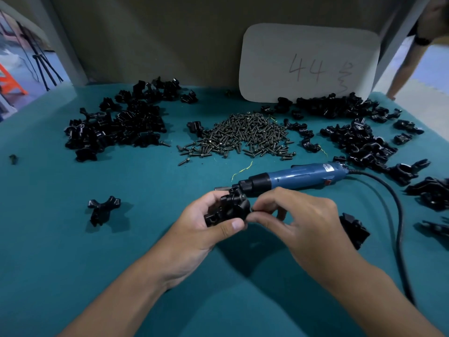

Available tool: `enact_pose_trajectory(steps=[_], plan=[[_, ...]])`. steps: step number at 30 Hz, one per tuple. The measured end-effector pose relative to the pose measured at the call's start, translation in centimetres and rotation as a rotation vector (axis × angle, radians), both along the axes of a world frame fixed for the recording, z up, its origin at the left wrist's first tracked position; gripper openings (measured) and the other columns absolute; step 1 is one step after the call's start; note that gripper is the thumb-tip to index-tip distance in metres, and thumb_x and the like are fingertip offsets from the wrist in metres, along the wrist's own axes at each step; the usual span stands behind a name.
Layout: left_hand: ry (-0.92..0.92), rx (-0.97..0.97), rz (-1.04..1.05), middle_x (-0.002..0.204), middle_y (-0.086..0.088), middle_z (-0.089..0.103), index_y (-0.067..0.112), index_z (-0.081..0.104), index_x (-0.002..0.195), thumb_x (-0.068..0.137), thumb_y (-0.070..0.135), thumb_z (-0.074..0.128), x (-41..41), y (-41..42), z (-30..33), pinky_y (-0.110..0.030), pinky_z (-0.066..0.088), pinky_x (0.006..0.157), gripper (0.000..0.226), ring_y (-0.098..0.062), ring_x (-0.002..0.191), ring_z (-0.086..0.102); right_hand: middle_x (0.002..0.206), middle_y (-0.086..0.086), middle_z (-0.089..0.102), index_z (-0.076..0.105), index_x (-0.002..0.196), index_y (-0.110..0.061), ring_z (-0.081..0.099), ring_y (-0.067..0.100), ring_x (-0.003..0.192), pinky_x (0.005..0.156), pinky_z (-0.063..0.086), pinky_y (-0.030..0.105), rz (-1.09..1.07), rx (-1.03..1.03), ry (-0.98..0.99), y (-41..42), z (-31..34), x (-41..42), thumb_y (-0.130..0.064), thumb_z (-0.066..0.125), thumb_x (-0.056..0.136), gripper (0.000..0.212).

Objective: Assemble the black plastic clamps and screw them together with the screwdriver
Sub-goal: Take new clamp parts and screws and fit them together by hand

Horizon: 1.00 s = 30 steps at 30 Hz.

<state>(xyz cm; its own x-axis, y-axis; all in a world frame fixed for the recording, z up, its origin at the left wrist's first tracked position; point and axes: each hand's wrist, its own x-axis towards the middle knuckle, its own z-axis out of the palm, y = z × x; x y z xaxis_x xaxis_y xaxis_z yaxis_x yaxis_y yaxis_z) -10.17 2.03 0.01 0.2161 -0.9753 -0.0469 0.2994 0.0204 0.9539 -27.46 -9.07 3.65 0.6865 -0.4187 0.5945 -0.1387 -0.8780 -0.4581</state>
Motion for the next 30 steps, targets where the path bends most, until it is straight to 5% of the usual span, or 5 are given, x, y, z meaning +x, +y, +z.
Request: enact_pose_trajectory(steps=[7,11,16,20,30], plan=[[0.001,-0.001,0.037,0.117,-0.013,0.07,0.005,0.06,0.126,0.082,0.01,0.075,-0.4,-0.2,0.0,-0.041,0.051,0.105,0.046,-0.023,0.104,0.067,0.079,-0.017,0.07,0.074,0.086,-0.018,0.065,0.0,0.075,0.066,0.047,0.012,-0.005,0.091,0.011,-0.3,-0.3,-0.2,-0.032,0.076,0.088,0.014],[0.018,0.014,0.124,0.11,-0.013,0.071,0.002,0.058,0.124,0.078,0.01,0.074,-0.4,-0.3,0.1,-0.043,0.049,0.104,0.049,-0.021,0.1,0.067,0.096,-0.014,0.075,0.078,0.103,-0.015,0.067,-0.007,0.089,0.077,0.052,0.012,0.017,0.067,0.009,-0.7,-0.8,0.0,-0.019,0.075,0.087,0.017],[-0.016,0.037,0.141,0.122,-0.025,0.066,0.004,0.058,0.124,0.077,0.01,0.075,-0.6,-0.2,0.1,-0.052,0.04,0.114,0.05,-0.033,0.109,0.064,0.09,-0.014,0.071,0.075,0.099,-0.016,0.064,-0.002,0.084,0.076,0.046,0.008,0.009,0.032,0.024,-0.8,-1.0,0.2,-0.018,0.07,0.093,0.007],[-0.037,0.038,0.153,0.123,-0.024,0.066,0.006,0.059,0.122,0.078,0.01,0.075,-0.5,-0.1,-0.1,-0.051,0.039,0.115,0.047,-0.046,0.123,0.056,0.083,-0.01,0.065,0.07,0.093,-0.016,0.061,0.01,0.077,0.069,0.046,0.022,-0.021,0.037,0.082,-0.5,-1.2,0.4,-0.027,0.063,0.097,0.014],[-0.044,0.013,0.094,0.113,-0.01,0.07,0.003,0.058,0.125,0.079,0.008,0.073,-0.8,-0.4,-0.1,-0.033,0.056,0.095,0.048,-0.02,0.103,0.066,0.072,-0.011,0.04,0.042,0.078,-0.025,0.039,0.013,0.07,0.06,0.033,0.029,-0.096,-0.006,0.303,-0.1,-1.0,0.4,-0.048,0.031,0.107,0.038]])
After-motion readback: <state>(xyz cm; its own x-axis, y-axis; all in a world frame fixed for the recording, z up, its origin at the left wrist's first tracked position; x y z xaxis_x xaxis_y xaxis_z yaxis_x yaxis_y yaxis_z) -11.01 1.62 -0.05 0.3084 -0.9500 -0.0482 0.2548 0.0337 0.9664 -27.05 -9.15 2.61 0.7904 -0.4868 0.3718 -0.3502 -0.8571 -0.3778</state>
